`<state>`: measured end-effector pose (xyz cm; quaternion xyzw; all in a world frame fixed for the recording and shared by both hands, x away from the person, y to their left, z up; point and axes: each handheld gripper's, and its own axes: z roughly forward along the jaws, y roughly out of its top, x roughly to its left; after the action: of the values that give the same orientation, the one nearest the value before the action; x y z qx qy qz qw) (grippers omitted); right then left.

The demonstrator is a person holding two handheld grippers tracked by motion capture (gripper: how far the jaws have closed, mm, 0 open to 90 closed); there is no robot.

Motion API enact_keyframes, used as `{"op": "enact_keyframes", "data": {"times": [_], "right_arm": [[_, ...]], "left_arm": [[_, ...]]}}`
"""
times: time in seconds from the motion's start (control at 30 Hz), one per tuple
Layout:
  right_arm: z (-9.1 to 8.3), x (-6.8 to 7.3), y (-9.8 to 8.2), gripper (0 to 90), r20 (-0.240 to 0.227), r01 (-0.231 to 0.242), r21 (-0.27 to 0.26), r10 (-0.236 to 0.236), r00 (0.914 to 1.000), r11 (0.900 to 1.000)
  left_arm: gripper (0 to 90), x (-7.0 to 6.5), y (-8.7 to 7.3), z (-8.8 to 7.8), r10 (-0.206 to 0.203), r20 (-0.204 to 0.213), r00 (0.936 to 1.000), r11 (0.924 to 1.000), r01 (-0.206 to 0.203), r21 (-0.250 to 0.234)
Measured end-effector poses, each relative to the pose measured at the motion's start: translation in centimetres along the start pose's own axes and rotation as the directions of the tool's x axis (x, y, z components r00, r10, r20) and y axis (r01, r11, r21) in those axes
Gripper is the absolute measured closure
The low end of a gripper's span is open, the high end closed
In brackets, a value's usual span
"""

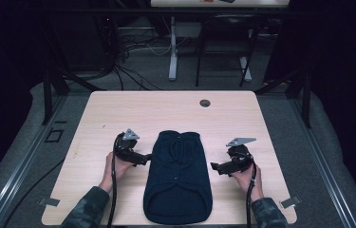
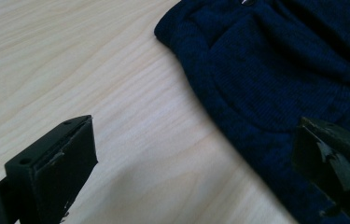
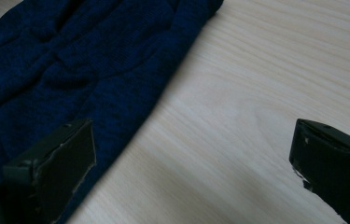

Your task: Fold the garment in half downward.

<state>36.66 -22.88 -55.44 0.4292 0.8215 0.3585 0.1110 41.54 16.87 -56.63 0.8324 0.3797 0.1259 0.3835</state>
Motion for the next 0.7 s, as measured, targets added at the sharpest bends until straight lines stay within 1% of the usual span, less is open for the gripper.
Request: {"op": "enact_keyframes", "data": {"times": [0.1,0.13,0.2,0.23,0.27,0.37,0.4,0.5,0.6,0.67,0.7], "right_arm": [[0.7,0.2,0.5,0.0,-0.014,0.0,0.014,0.0,0.9999,1.0],[0.8,0.3,0.7,0.0,-0.014,-0.002,0.016,0.003,0.9999,1.0],[1.1,0.4,1.1,0.0,-0.025,0.0,0.019,0.0,0.9997,1.0],[1.3,0.6,1.3,0.0,-0.025,-0.003,0.013,0.003,0.9997,1.0],[1.5,0.7,1.5,0.1,-0.034,0.002,0.018,-0.001,0.9994,1.0],[2.1,1.1,2.2,0.4,-0.035,0.025,0.03,-0.024,0.9991,0.999],[2.4,1.2,2.4,0.6,-0.038,0.028,0.032,-0.026,0.9989,0.999],[3.2,1.1,3.1,0.8,-0.045,0.031,0.036,-0.029,0.9986,0.999],[4.0,0.8,3.9,0.0,-0.054,0.005,0.032,-0.003,0.9985,0.999],[4.5,0.6,4.4,0.0,-0.059,0.002,0.037,0.0,0.9983,0.999],[4.7,0.5,4.7,0.0,-0.055,-0.002,0.035,0.003,0.9985,0.999]], "left_arm": [[0.4,0.1,0.4,0.4,-0.015,0.008,0.9998,0.9999,0.015,0.004],[0.4,0.2,0.4,0.5,-0.015,0.004,0.9999,0.9999,0.015,0.001],[0.4,0.3,0.6,0.6,-0.025,0.015,0.9996,0.9997,0.025,0.007],[0.4,0.3,0.6,0.7,-0.027,0.016,0.9995,0.9996,0.027,0.007],[0.3,0.3,0.6,0.8,-0.034,0.024,0.9991,0.9994,0.034,0.009],[0.3,0.4,0.7,1.1,-0.037,0.034,0.9987,0.9992,0.036,0.015],[0.3,0.6,0.8,1.2,-0.033,0.043,0.9985,0.9991,0.032,0.026],[0.4,0.9,1.3,1.5,-0.04,0.056,0.9976,0.9988,0.038,0.029],[1.1,1.1,2.0,2.1,-0.045,0.063,0.997,0.9985,0.043,0.034],[0.7,1.0,2.2,2.3,-0.039,0.06,0.9974,0.9986,0.037,0.037],[0.3,1.0,2.6,2.8,-0.035,0.057,0.9978,0.9985,0.033,0.043]]}}
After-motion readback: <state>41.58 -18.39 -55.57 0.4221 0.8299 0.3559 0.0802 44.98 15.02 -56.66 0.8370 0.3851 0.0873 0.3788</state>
